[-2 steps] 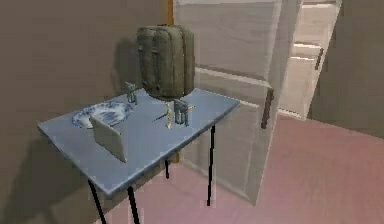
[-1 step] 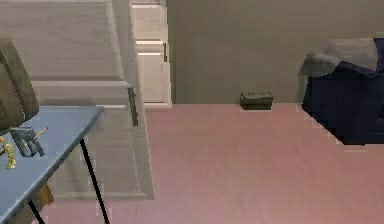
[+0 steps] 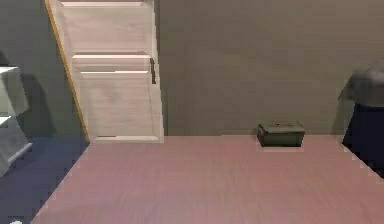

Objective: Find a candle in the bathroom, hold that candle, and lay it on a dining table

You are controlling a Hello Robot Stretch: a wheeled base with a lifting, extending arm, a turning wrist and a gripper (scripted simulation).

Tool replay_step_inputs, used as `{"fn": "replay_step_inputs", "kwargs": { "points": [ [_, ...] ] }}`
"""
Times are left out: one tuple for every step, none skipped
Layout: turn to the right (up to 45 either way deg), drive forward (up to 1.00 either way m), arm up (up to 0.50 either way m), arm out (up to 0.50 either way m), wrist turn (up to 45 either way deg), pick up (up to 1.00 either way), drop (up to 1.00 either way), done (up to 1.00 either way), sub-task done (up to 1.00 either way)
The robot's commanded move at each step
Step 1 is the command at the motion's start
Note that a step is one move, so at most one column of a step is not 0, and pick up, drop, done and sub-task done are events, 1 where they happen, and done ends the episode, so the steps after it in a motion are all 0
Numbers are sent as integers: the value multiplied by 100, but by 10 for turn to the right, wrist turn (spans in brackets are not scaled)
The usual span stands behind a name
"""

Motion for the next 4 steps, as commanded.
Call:
{"fn": "replay_step_inputs", "kwargs": {
  "points": [
    [0, 50, 0, 0, 0, 0, 0, 0, 0],
    [-450, 0, 0, 0, 0, 0, 0, 0, 0],
    [0, 65, 0, 0, 0, 0, 0, 0, 0],
    [-450, 0, 0, 0, 0, 0, 0, 0, 0]
  ]
}}
